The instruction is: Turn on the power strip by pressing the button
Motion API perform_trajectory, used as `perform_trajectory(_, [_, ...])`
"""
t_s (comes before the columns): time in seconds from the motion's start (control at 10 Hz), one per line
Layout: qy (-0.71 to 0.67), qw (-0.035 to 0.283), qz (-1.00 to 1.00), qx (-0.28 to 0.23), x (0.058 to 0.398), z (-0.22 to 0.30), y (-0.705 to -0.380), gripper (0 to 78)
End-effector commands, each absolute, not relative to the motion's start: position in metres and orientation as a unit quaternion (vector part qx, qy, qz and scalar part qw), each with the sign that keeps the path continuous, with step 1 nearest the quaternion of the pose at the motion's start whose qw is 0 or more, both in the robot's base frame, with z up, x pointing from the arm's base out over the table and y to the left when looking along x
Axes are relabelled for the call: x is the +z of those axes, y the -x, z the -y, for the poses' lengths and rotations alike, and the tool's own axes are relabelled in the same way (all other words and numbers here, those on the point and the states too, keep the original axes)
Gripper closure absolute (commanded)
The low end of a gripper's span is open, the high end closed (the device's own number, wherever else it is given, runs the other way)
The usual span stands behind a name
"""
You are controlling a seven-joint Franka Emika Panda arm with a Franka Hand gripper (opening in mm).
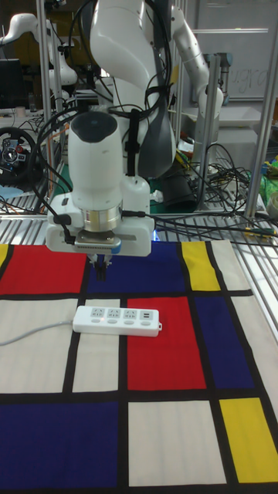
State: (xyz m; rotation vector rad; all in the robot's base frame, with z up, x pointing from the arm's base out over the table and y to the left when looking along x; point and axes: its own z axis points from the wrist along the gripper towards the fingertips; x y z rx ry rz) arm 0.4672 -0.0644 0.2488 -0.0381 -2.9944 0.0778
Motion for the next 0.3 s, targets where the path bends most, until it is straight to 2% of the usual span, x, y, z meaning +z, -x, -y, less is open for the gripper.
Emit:
perform_trajectory(0.1, [0.012,0.071,0.997,0.026,0.2499,0.0646,-0.4680,77.6])
perform_trajectory(0.3, [0.013,0.071,0.997,0.027,0.2496,0.0643,-0.4682,77.6])
